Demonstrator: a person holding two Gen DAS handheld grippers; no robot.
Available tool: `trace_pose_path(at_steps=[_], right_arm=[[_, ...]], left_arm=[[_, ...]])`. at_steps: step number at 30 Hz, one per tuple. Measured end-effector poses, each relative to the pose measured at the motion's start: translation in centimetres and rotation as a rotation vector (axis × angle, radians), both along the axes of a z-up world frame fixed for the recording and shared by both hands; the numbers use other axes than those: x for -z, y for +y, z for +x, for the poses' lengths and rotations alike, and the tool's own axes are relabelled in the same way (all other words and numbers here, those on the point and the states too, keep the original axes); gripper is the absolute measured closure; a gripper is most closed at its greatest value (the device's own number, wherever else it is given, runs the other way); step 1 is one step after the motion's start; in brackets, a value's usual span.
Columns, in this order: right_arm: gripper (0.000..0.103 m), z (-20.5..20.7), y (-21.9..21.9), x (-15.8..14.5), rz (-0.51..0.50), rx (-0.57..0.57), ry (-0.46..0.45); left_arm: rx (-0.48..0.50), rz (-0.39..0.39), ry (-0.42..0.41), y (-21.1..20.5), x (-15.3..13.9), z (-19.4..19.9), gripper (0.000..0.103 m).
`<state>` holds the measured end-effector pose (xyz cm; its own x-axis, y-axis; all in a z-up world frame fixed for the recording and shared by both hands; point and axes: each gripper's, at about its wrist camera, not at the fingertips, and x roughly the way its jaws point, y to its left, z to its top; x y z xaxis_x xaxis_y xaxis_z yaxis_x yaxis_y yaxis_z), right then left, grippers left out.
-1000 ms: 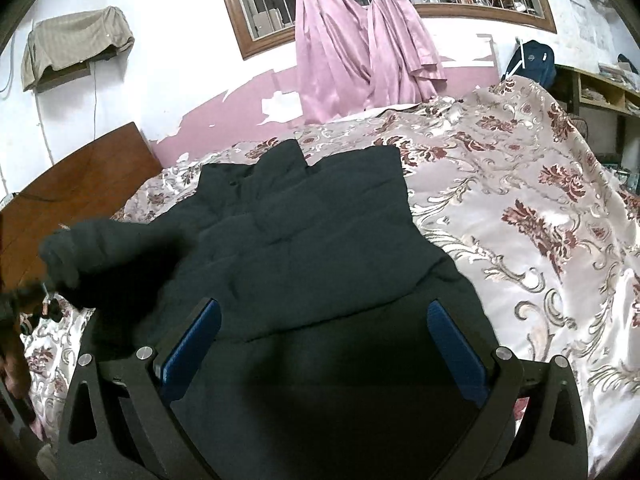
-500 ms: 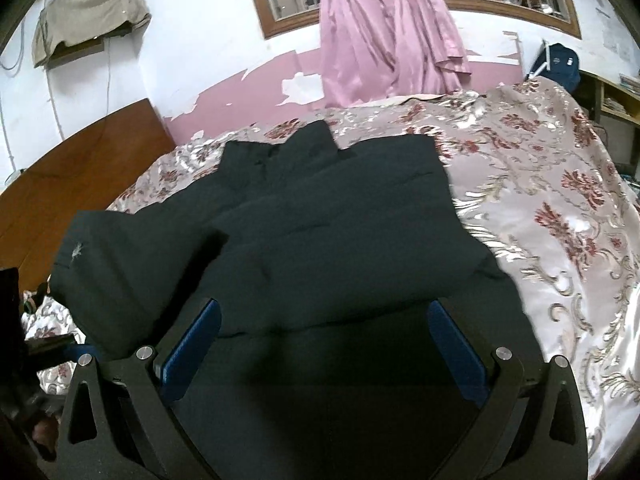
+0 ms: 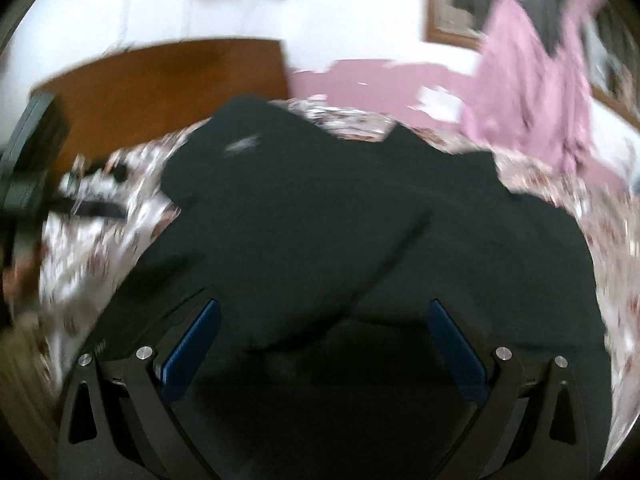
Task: Fold large clothes
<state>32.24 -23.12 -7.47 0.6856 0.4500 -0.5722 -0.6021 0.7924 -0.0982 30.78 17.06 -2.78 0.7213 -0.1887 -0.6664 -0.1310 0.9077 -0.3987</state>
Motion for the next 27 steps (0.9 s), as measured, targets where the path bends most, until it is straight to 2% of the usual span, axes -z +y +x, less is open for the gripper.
trace_pose_path(at_steps=[2,4,7,10,12,13,14,15,17,22,27], right_arm=[[0.002,-0.8,1.8,0.1,-0.058,-0.022,-0.041],[0.002,-1.3,3.6,0.0,-0.097,-0.020,-0.079],[0.002,-1.3,4.9,-0.6,-0.082,-0.003,-0.099],[0.005,-1.0,5.7,-2.0,-0.035,0.000,-0.095],[0.025,-0.8,6.0,-2.6,-0.036,0.017,-0.101],[0.039,-0.6,6.2,-2.7,-0.042,0.025,-0.103],[0.050,-0.4,6.1,-2.8,-0.046,0.026,-0.098],[0.054,-0.1,5.9,-2.9,-0.044,0.030,-0.096],[0.076,-0.1,4.8,-3.7,-0.013,0.044,-0.102],[0.083,1.0,-0.9,-6.8,0.101,0.135,-0.122],[0.085,3.2,-7.3,-8.5,0.149,0.239,-0.138]], left_arm=[[-0.068,0.020,0.019,1.2,0.1,0.7,0.014],[-0.097,0.010,0.036,2.2,0.2,1.8,0.014],[-0.106,-0.011,0.052,2.6,0.5,3.3,0.014],[-0.107,-0.038,0.028,2.3,0.5,4.8,0.014],[-0.107,-0.053,0.006,1.5,0.4,5.8,0.014],[-0.103,-0.053,0.003,1.2,0.4,6.1,0.014],[-0.096,-0.049,0.002,0.6,0.3,6.6,0.014],[-0.087,-0.042,-0.001,0.1,0.2,6.8,0.014],[-0.057,-0.005,-0.015,-1.4,-0.3,7.5,0.014],[-0.011,0.072,-0.022,-4.2,-0.5,8.6,0.014],[0.009,0.108,0.040,-6.2,1.2,9.8,0.014]])
